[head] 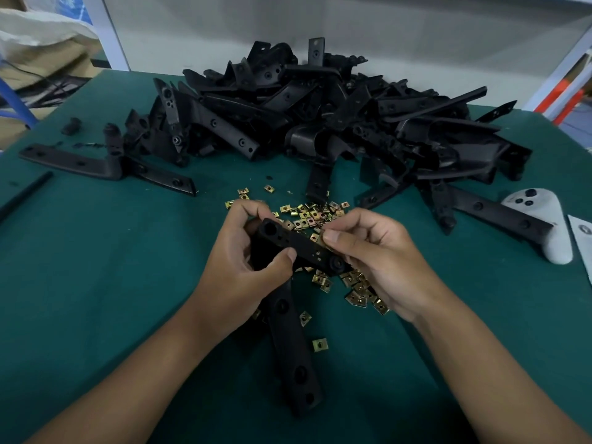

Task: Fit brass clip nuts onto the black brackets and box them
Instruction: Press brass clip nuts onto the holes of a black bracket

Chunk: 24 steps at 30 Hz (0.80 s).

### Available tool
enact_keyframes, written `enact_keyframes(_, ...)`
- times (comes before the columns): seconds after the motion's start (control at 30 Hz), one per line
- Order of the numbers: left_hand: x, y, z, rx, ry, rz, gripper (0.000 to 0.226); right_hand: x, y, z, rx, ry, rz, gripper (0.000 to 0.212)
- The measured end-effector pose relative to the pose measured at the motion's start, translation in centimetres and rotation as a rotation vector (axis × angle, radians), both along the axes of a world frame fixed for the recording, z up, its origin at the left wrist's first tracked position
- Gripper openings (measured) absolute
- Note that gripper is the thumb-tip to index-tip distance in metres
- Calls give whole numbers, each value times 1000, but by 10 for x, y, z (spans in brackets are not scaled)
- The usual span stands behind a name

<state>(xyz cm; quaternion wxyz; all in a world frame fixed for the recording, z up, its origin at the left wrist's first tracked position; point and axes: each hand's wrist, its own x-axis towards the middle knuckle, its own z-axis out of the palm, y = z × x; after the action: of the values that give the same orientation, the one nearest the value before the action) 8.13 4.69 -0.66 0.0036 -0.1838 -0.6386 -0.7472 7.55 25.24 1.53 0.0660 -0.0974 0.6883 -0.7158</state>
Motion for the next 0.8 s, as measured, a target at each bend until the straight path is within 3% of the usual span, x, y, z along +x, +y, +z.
enact_keyframes(0.2,1,0,1,0,-1,-8,33,0,1,0,30,8,3,5)
enact_keyframes(0.53,2,1,3,-1,18,26,39,-2,8,5,122,-34,37,16)
enact_keyframes(0.8,3,3,3,21,38,28,36,0,4,7,48,-158,27,18)
